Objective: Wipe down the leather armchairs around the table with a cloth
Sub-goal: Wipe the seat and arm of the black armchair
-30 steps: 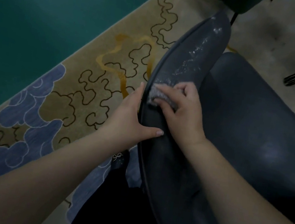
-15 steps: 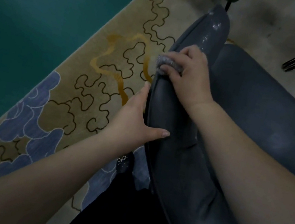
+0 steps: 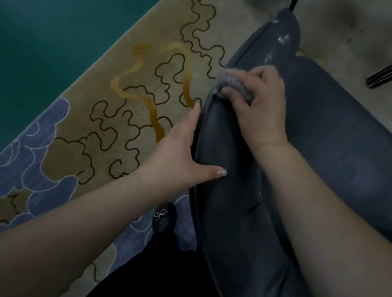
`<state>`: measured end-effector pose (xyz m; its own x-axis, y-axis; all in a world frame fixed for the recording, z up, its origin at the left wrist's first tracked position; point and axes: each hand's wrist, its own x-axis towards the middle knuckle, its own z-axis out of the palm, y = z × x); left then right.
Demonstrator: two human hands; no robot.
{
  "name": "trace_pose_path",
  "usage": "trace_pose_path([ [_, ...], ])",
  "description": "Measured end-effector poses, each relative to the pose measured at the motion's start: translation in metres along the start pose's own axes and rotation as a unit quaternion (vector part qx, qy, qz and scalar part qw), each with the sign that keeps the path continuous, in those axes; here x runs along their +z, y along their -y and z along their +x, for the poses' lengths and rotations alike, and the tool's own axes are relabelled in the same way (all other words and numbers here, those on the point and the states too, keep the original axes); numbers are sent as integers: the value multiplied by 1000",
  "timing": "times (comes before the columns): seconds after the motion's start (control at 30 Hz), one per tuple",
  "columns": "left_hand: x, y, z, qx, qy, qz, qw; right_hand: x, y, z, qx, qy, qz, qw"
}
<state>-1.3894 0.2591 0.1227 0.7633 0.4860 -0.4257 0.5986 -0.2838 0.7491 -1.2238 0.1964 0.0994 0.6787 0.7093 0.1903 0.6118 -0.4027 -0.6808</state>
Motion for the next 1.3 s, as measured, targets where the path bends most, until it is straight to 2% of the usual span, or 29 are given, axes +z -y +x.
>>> trace_pose_path([
  [0.13, -6, -3, 11, 11, 9, 1, 1000, -3, 5, -50, -22, -24, 24, 999],
  [0.2, -7, -4, 15, 21, 24, 7, 999, -2, 0, -45, -12, -25, 22, 999],
  [0.4, -15, -11, 34, 44, 31, 20, 998, 5, -24, 16, 130, -89, 91, 983],
  [0.57, -14, -17, 51, 45, 34, 24, 998, 3, -19, -34, 48, -73, 95, 992],
  [0.67, -13, -18, 58, 33, 32, 41, 998, 1, -28, -12, 3, -49, 52, 997],
  [0.8, -18, -22, 64, 31, 35, 64, 997, 1, -44, 50, 79, -70, 75, 992],
  [0.87, -19, -26, 68, 29, 35, 69, 997, 1, -45, 52, 96, -75, 97, 988],
  [1.03, -15, -33, 80, 27, 21, 77, 996, 3, -35, 5, -8, -38, 107, 993],
  [1.17, -15, -32, 90, 18, 20, 88, 996, 0, -41, 44, -47, -13, 35, 998],
  [1.3, -16, -32, 99, 9, 30, 89, 996, 0, -47, 88, 6, -44, 21, 999],
])
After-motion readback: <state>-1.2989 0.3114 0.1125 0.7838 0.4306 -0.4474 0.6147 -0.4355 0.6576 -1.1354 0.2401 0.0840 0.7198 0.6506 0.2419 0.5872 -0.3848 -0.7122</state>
